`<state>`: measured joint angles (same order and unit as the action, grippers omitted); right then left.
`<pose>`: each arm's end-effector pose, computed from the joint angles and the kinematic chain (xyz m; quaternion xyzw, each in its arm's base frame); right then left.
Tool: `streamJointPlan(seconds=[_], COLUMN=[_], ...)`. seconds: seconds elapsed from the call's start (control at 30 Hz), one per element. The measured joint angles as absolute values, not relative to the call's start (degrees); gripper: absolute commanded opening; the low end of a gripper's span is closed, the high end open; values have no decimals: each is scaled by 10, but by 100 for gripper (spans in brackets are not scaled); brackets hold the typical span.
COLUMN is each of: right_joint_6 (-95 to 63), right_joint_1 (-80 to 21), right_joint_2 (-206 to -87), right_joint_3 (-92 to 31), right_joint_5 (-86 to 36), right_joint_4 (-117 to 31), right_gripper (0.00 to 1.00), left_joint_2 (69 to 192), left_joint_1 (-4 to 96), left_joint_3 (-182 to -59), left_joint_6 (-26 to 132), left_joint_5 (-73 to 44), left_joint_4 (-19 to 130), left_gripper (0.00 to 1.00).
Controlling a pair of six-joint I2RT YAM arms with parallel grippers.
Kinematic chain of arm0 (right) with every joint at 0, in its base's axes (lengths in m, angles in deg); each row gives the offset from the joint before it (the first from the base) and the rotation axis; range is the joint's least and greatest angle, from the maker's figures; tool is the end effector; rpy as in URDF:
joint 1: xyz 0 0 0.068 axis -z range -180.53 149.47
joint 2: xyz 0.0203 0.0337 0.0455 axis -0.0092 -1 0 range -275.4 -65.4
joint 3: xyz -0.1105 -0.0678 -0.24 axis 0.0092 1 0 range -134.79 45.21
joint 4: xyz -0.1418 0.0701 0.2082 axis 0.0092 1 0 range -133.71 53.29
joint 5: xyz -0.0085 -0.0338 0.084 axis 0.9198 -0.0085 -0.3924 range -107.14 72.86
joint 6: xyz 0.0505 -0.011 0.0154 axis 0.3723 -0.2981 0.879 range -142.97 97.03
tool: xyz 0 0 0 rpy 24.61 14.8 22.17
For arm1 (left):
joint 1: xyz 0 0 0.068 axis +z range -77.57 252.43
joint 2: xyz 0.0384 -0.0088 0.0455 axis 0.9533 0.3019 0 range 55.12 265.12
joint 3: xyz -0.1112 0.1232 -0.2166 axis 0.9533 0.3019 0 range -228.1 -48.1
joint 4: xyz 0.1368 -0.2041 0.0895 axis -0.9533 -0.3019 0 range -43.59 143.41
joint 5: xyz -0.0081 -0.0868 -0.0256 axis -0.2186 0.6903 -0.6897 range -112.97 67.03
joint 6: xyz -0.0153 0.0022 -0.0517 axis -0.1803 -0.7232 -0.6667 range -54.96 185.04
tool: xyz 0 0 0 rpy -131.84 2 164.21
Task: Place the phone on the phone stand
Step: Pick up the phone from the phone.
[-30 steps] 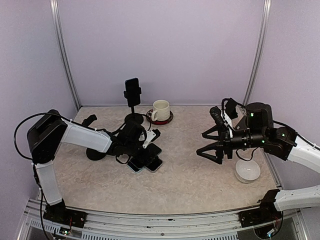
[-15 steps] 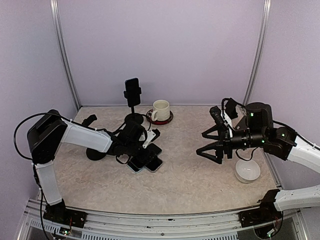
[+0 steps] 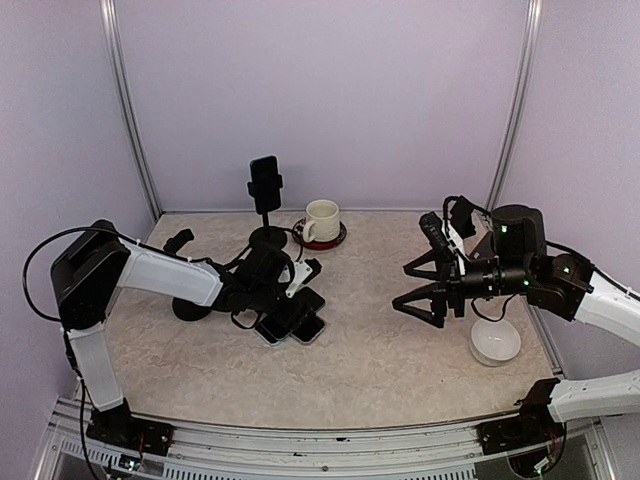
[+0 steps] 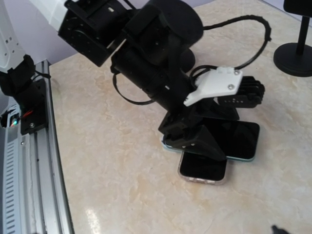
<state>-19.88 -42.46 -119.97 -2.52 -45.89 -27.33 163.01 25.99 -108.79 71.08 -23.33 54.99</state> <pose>0.1479 0.1558 0.3175 -0.3978 0.7174 0.3957 0.4130 0.2677 -0.2812 0.1474 0.4083 0.8310 -0.1277 0.3554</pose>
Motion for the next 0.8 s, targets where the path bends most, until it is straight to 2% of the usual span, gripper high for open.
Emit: streamJointPlan(seconds=[0.1,0.53,0.8], right_joint_6=[-198,-158,-99], right_joint_1=[-425,-425,-425], right_joint_2=[-1200,-1240,-1285], right_joint_3=[-25,-22,-4], right_joint_5=[-459,-455,-418], right_joint_4=[-274,-335,-397], right_gripper=[100,100,94], left_joint_2=[1611,1561,1553], left_joint_1=[259,248,239], left_joint_3=[-1071,-1040,-1033], left_joint_6=[708,704,703], left_joint_5=[-229,-219,-220], left_joint_4=[558,607,612], left_gripper=[45,42,40])
